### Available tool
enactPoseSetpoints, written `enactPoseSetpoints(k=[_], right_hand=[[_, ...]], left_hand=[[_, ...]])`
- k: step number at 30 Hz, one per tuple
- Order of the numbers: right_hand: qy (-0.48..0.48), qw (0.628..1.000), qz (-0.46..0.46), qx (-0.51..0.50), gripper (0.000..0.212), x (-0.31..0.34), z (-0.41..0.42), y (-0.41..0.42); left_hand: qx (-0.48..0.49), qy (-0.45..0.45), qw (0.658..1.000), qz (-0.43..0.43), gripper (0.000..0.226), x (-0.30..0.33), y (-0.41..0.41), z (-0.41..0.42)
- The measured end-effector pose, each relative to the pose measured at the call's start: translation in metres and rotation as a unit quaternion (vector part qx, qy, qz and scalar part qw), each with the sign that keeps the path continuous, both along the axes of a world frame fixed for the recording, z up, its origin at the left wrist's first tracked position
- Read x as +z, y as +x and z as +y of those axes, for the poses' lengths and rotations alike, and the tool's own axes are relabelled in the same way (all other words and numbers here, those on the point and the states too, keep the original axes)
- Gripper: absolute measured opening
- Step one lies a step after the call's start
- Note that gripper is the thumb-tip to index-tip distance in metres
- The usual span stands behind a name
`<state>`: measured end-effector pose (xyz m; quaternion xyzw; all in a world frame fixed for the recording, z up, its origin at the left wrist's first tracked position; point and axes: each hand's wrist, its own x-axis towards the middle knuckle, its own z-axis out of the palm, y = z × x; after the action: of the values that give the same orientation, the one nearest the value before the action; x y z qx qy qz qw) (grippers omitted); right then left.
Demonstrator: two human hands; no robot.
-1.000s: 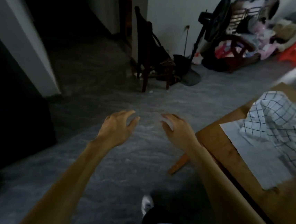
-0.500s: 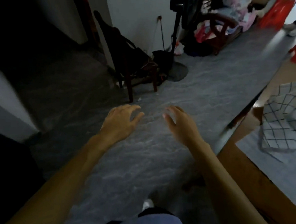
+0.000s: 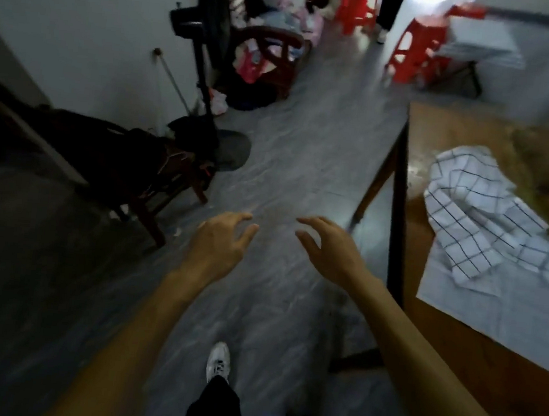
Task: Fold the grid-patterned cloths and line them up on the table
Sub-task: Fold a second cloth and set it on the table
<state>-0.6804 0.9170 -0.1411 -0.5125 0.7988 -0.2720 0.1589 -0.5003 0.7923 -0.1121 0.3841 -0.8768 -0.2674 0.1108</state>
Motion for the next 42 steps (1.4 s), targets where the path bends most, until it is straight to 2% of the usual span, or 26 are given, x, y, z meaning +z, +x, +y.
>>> enactPoseSetpoints(k=[3, 6, 9, 12, 17, 22, 30, 35, 42], right_hand=[[0.003, 0.996, 0.002, -0.089, 0.037, 0.006, -0.020, -0.011], [0.008, 0.987, 0.000, -0.162, 0.038, 0.017, -0.035, -0.017], [-0.004, 0.977, -0.007, -0.214, 0.037, 0.028, -0.045, -0.029], [-0.017, 0.961, -0.016, -0.277, 0.037, 0.033, -0.043, -0.044], [-0.020, 0.936, -0.042, -0.349, 0.035, 0.020, -0.034, -0.082], [-0.028, 0.901, -0.048, -0.430, 0.036, -0.001, -0.013, -0.144], [-0.055, 0.840, -0.044, -0.538, 0.033, -0.002, 0.019, -0.235], [-0.054, 0.817, -0.072, -0.570, 0.034, -0.010, 0.036, -0.261], [-0.025, 0.784, -0.093, -0.613, 0.038, -0.025, 0.043, -0.312]], left_hand=[[-0.085, 0.026, 0.996, 0.004, 0.042, -0.003, -0.031, -0.049], [-0.168, 0.028, 0.985, 0.010, 0.050, 0.005, -0.070, -0.091], [-0.237, 0.015, 0.971, 0.026, 0.045, 0.015, -0.115, -0.113], [-0.310, 0.012, 0.950, 0.028, 0.045, 0.017, -0.152, -0.112], [-0.391, 0.058, 0.918, 0.019, 0.038, -0.002, -0.221, -0.108], [-0.466, 0.031, 0.884, -0.015, 0.041, -0.010, -0.303, -0.092], [-0.543, -0.031, 0.839, -0.025, 0.033, 0.004, -0.433, -0.057], [-0.582, -0.010, 0.813, -0.021, 0.040, -0.007, -0.491, -0.044], [-0.621, -0.017, 0.783, -0.006, 0.035, -0.026, -0.588, -0.029]])
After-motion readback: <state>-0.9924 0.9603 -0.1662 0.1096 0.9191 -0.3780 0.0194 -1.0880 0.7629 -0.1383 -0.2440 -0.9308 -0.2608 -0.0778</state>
